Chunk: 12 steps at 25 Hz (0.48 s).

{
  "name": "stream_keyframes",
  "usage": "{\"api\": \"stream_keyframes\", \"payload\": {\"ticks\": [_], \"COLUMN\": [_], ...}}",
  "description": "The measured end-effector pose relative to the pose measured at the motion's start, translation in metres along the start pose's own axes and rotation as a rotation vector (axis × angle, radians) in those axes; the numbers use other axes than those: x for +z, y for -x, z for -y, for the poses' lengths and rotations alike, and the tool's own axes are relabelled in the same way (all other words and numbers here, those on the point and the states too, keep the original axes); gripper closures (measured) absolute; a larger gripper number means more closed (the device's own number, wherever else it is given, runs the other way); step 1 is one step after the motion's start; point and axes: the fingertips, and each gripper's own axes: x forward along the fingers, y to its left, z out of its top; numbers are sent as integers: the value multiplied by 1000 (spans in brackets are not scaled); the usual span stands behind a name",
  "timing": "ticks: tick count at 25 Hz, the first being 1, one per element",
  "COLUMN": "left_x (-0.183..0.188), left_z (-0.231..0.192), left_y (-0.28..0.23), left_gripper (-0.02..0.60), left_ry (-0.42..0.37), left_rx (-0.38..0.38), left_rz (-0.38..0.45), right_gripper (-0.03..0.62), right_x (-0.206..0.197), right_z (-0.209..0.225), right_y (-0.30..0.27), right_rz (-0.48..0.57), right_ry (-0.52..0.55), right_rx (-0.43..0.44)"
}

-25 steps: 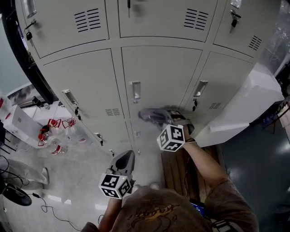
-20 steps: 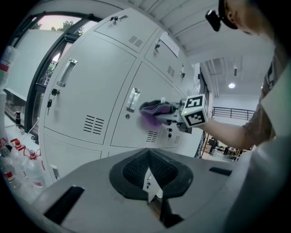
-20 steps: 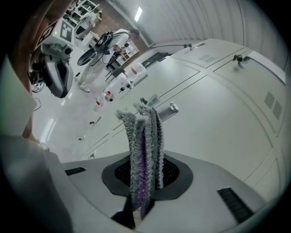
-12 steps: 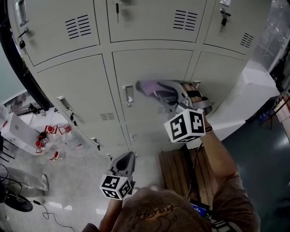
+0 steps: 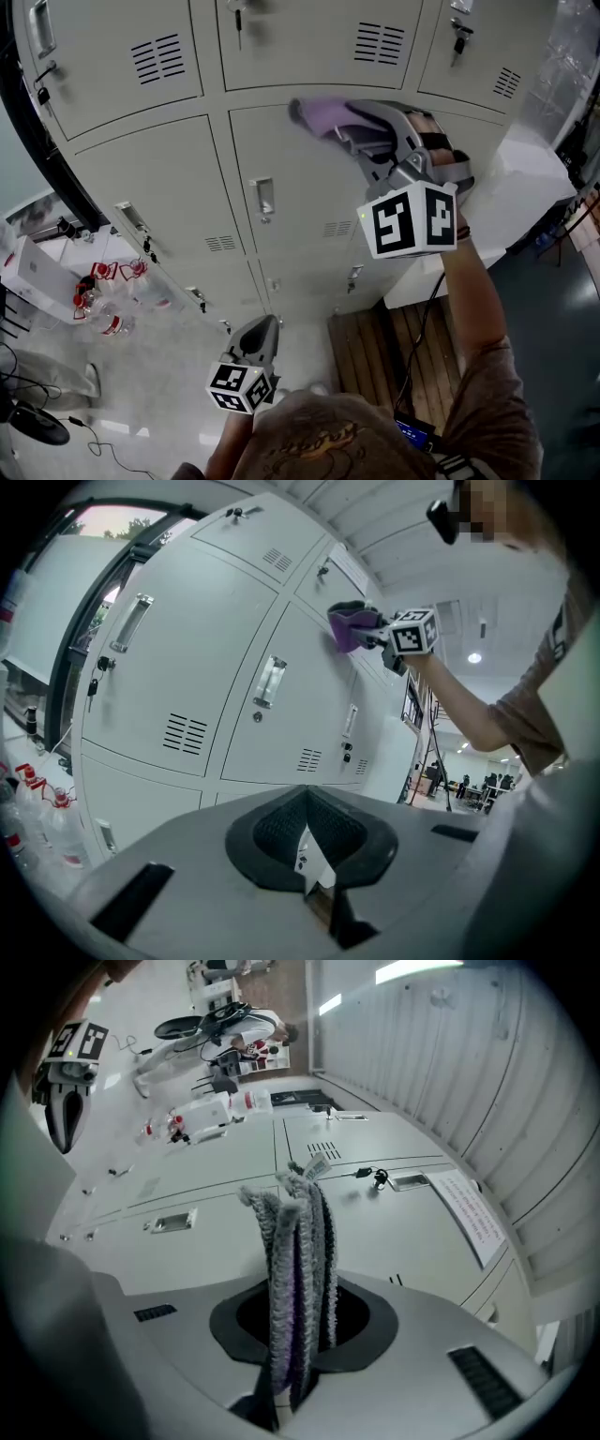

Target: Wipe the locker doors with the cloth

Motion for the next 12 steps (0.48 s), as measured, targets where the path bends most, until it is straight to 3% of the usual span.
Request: {"api": "stream_keyframes", "payload": {"ticks": [5,12], "left_x": [0,1], "left_z": [-1,-2], "left_y": [-2,-5], "left_gripper": [578,577], "left_ry": [1,5], "left_rx": [1,6], "left_rz": [1,4], "right_gripper": [540,540], "right_x": [2,-9], "right_z": [21,9], "right_y": [-7,-27], "right_rz": [2,-29], "right_ry": [25,63], "right_rx": [-39,-44]}}
